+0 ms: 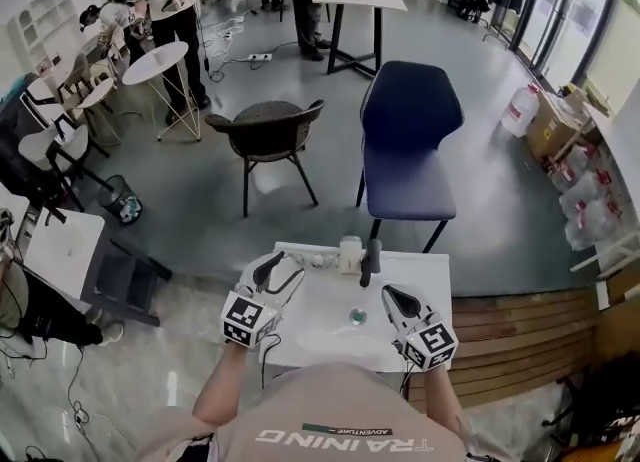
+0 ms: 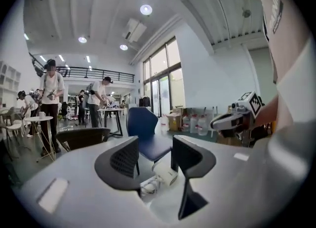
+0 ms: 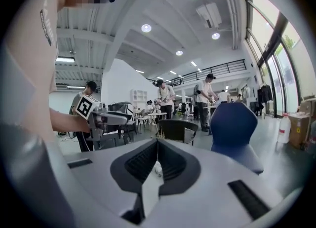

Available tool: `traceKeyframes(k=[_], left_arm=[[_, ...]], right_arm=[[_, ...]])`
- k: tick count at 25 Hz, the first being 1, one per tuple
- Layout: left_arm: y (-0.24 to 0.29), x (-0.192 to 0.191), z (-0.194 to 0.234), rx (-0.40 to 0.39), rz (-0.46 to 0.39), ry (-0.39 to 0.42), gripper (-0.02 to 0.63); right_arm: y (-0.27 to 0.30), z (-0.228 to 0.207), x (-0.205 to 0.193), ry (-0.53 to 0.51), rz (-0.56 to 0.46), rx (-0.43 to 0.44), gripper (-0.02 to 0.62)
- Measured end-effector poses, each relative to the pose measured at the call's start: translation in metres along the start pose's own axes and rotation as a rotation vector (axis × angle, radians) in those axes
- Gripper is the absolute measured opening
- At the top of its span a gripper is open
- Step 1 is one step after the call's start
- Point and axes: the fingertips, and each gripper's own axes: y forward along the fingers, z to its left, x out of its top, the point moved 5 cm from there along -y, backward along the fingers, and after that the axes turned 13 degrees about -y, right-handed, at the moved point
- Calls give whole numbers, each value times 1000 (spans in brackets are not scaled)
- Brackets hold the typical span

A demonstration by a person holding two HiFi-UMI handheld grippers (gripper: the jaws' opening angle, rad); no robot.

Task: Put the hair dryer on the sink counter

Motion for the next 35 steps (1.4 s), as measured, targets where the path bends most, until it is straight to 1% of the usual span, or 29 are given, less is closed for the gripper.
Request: traceKeyframes(k=[2, 3, 4, 5, 6, 7, 9, 11, 13, 16, 20, 23, 27, 30, 33, 35], left_arm=[[-11, 15, -7, 33, -68, -13, 208], [-16, 20, -10, 66, -90, 1, 179], [-19, 22, -12, 101, -102, 21, 136], [-21, 24, -15, 126, -104, 41, 65], [-22, 25, -18, 135, -101, 54, 8], [-23, 27, -22, 128, -96, 59, 8], [-24, 34, -29, 91, -101, 46, 8], [-24, 42, -33, 59, -113, 20, 8], [-23, 50, -33, 49, -131, 4, 8], [-19, 58, -33, 66, -155, 10, 8], [-12, 60, -33, 71, -124, 4, 7], [-9, 61, -32, 67, -97, 30, 6], [-11, 72, -29, 64, -106, 37, 6], [-15, 82, -30, 83, -139, 53, 6], [-19, 84, -31, 100, -146, 65, 6], [-20, 81, -31, 95, -142, 40, 6]], right_arm=[[4, 0, 13, -39, -4, 13, 6], [6, -1, 20, -65, 1, 18, 6], [8, -3, 27, -94, 7, 20, 6], [10, -4, 34, -118, 8, 20, 6], [12, -6, 41, -136, 5, 20, 6], [13, -7, 47, -149, -1, 19, 6], [15, -8, 59, -170, -10, 13, 6], [15, -12, 69, -159, -15, -5, 6], [14, -17, 80, -114, -23, -32, 6], [11, -24, 91, -78, -55, -65, 6], [8, -34, 101, 29, -98, -121, 6], [7, -44, 112, 69, -123, -180, 6], [-1, -47, 124, 60, -158, -212, 6], [-7, -46, 127, 55, -169, -203, 5], [-8, -38, 119, 44, -146, -189, 6], [-9, -35, 113, 37, -123, -193, 6]])
